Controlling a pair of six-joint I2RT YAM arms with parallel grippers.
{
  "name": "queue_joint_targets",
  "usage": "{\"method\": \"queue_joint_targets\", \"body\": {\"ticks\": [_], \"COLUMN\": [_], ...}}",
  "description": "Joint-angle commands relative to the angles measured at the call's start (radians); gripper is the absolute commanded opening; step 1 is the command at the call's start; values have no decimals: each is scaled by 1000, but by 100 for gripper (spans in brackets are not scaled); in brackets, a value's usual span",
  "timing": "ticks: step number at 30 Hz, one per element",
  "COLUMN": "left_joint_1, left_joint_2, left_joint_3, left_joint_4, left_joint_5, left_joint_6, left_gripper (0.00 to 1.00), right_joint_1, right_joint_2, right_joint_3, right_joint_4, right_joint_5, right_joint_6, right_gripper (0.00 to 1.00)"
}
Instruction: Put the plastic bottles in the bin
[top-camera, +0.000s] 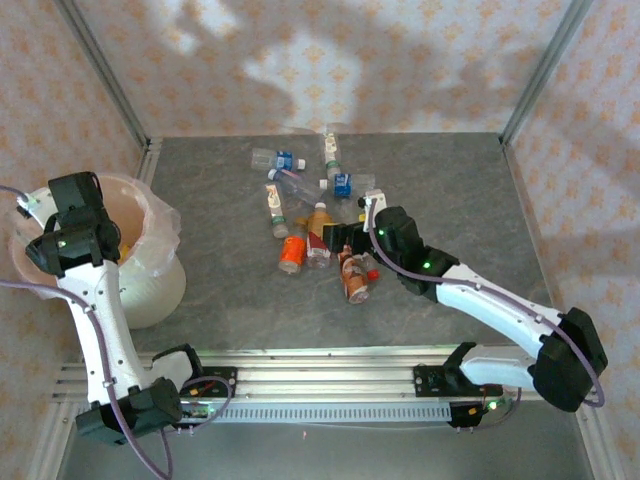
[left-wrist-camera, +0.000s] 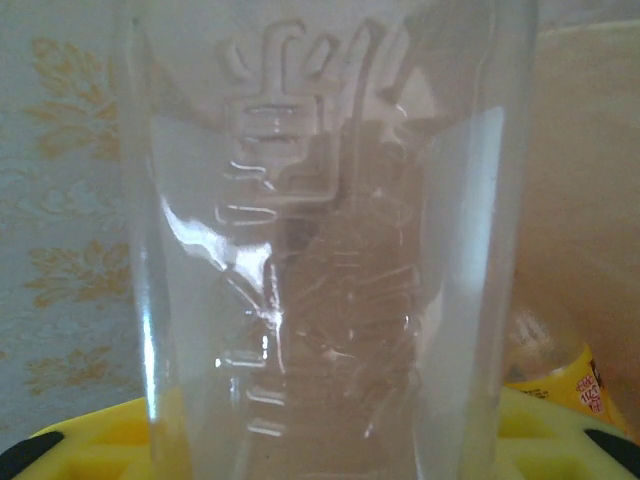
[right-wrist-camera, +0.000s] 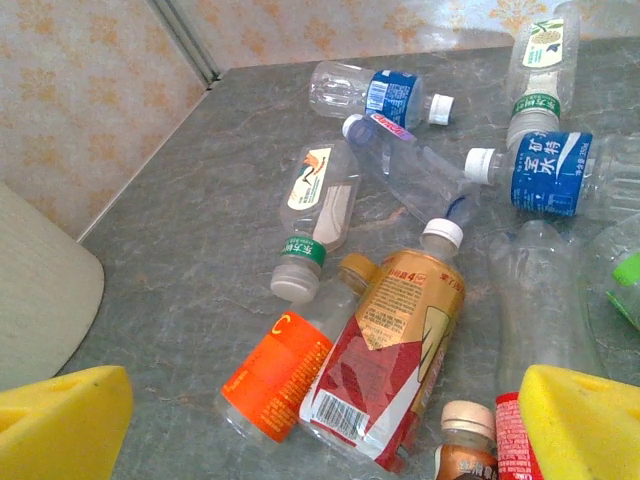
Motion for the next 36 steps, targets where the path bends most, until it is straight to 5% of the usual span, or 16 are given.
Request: {"method": "queue_joint_targets", "body": {"ticks": [1,10,17,27,36], "left_joint_1": [18,18,18,17,-37], "left_joint_2": [7,-19,-19,-96,-135], "left_joint_3": [-9,-1,32,39,13], "left_joint_4": [-10,-45,-61,30,238], "left_joint_5": [8,-13,52,515,936], "left_joint_6": [-96,-184,-177,-215,-419], "left_gripper": [56,72,75,77,89], "right_joint_1": [5,6,6,6,8], "right_joint_2": [18,30,33,13,-124], "right_joint_3": [33,39,39,28,-99], "right_joint_4": [10,-2,-7,-131,-219], "right_joint_5": [-13,-18,-15,186,98], "right_joint_6": [12,4,10,143,119], "right_gripper": [99,99,99,99,97]}}
